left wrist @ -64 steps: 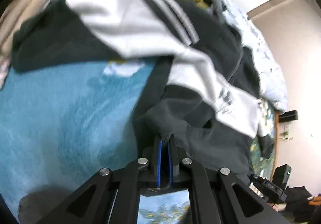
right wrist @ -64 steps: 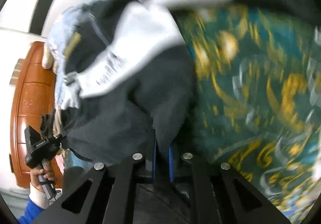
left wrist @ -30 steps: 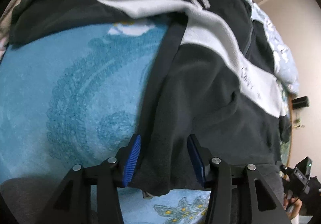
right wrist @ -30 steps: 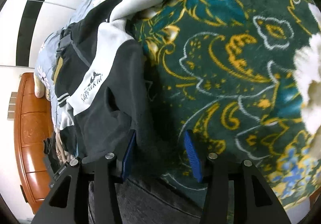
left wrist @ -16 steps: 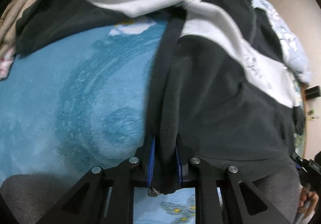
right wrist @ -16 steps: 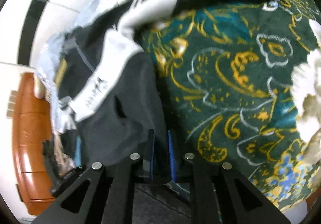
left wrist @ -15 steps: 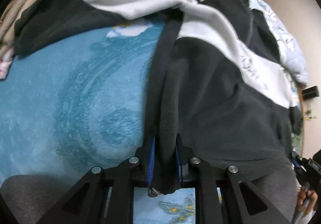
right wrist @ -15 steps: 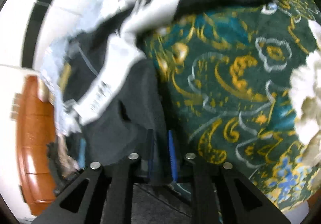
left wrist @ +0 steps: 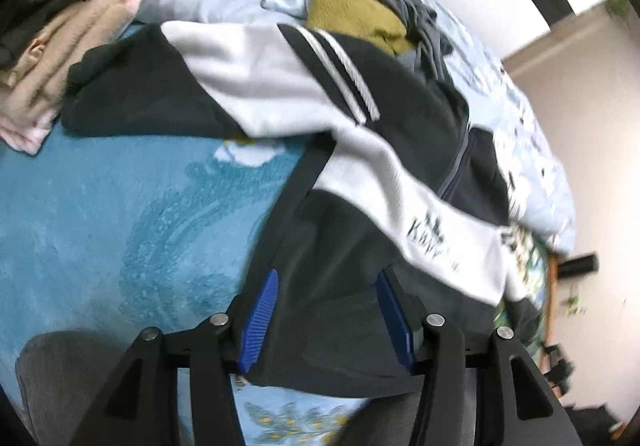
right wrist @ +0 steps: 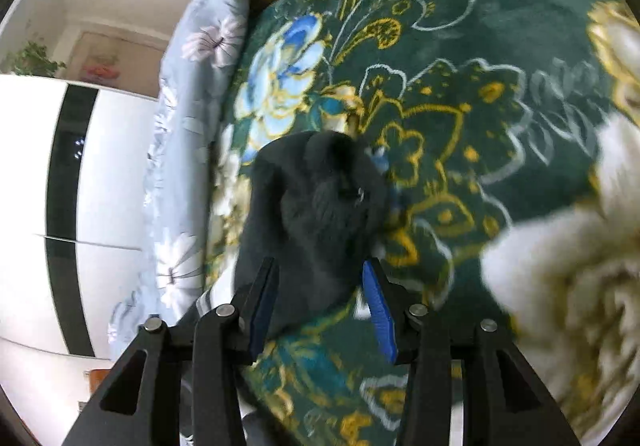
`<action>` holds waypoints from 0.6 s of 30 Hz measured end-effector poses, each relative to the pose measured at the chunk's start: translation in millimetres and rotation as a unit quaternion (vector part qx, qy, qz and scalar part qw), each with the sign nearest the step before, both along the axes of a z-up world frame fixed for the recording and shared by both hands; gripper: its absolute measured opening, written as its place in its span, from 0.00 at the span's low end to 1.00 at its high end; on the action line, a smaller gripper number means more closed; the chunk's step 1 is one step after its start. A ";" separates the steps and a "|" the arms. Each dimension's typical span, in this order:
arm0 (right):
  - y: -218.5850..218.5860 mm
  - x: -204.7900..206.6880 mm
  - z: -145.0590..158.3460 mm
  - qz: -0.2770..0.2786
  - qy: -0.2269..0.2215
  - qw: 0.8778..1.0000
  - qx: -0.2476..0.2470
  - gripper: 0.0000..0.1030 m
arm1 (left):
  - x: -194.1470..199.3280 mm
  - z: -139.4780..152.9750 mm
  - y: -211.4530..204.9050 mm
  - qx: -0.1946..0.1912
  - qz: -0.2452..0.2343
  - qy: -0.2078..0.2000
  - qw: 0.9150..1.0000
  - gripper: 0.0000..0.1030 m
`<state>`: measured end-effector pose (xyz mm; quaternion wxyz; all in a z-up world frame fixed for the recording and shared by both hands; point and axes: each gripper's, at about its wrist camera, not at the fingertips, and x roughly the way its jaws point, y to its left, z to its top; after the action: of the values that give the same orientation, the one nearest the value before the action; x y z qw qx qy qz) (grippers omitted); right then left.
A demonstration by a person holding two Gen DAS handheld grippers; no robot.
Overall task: Fold clothes
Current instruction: 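Grasp the black sleeve cuff with the right gripper and lift it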
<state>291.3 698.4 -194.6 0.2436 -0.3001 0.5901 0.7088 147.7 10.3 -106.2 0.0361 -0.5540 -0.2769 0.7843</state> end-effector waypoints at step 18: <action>6.6 -32.3 59.2 0.020 -0.030 0.994 0.106 0.15 | -23.9 6.0 -8.2 0.015 0.024 0.006 1.000 0.56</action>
<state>259.0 704.9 -135.4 0.2776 -0.3051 0.4980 0.7628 123.8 2.1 -100.2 0.0269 -0.5419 -0.3014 0.7841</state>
